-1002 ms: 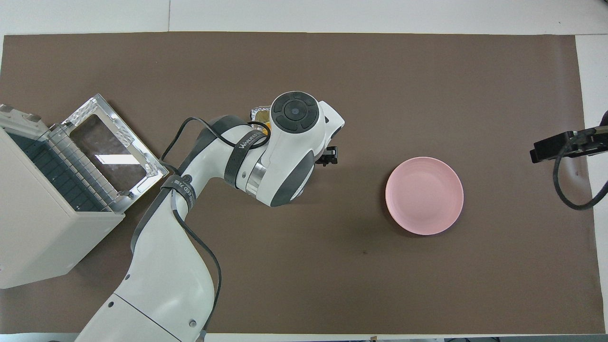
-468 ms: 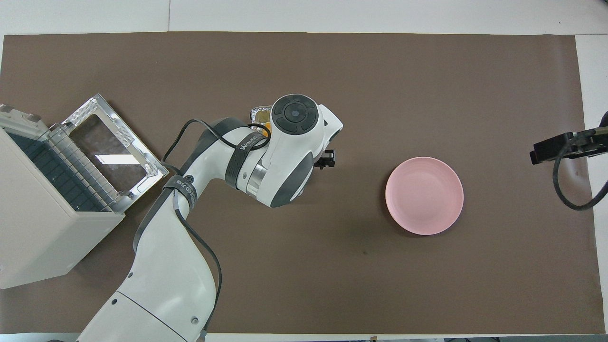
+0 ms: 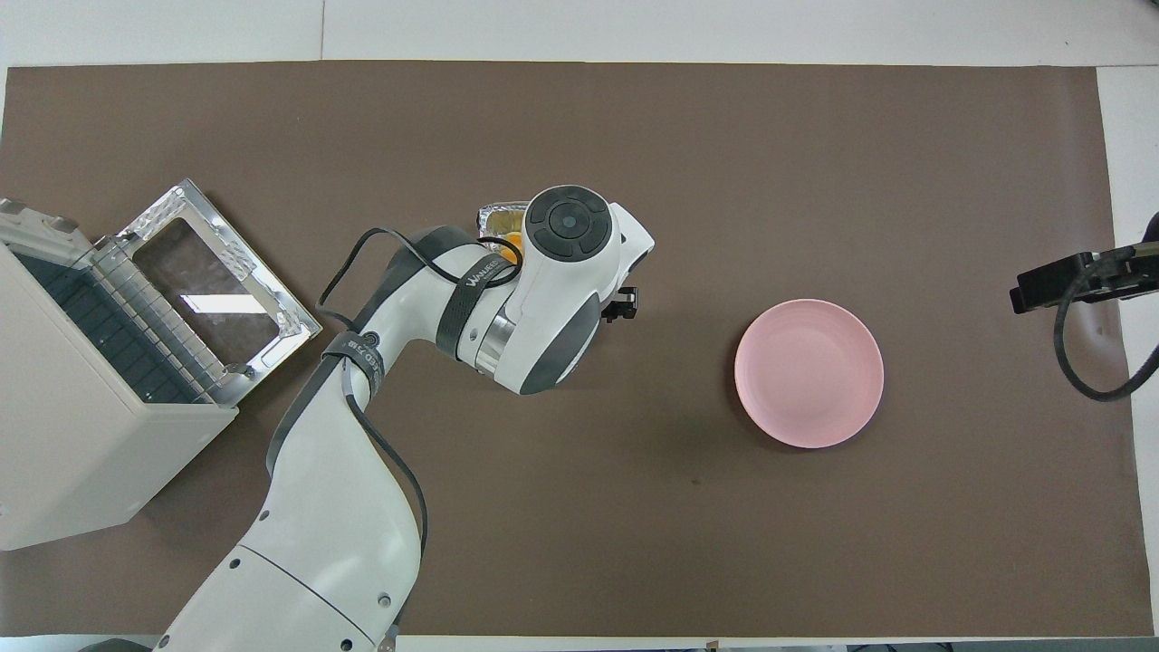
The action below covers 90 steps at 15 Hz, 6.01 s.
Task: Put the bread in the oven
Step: 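Grasp the foil tray rim with the left gripper, then lift and carry the foil tray with the left gripper to the oven, then push the foil tray into the oven opening with the left gripper, then open the left gripper and draw it back out of the oven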
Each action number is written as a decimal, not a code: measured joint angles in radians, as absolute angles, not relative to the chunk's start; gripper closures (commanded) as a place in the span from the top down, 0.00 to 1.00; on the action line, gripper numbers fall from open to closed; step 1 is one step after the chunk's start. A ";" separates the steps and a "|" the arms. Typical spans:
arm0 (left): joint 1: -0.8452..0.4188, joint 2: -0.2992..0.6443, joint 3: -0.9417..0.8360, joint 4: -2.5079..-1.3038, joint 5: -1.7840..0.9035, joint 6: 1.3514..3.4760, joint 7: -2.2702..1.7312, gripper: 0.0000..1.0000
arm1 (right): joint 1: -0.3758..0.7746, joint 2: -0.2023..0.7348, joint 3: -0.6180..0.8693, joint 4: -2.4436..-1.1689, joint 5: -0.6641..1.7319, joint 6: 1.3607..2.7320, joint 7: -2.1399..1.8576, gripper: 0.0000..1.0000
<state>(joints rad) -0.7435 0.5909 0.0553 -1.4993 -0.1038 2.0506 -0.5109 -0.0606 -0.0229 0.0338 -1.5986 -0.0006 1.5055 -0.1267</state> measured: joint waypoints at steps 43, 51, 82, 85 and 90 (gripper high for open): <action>-0.490 0.562 0.501 -1.404 -0.151 1.705 -0.875 0.00 | -0.061 -0.023 0.034 -1.599 -0.001 1.506 -0.127 1.00; -0.470 0.552 0.520 -1.404 -0.151 1.687 -0.861 0.00 | -0.061 -0.023 0.034 -1.599 -0.001 1.506 -0.127 1.00; -0.484 0.392 0.524 -1.601 -0.151 1.650 -0.639 0.00 | -0.061 -0.023 0.034 -1.599 -0.001 1.506 -0.127 1.00; -0.483 0.377 0.525 -1.627 -0.151 1.653 -0.624 0.00 | -0.061 -0.023 0.034 -1.599 -0.001 1.506 -0.127 1.00; -0.476 0.371 0.533 -1.649 -0.139 1.667 -0.601 0.00 | -0.061 -0.023 0.034 -1.599 -0.001 1.506 -0.127 1.00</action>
<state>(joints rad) -0.4761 0.3705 0.5330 -1.6485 -0.1393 1.6668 -0.6015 -0.0606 -0.0229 0.0339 -1.5986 -0.0006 1.5055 -0.1267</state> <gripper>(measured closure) 0.982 0.000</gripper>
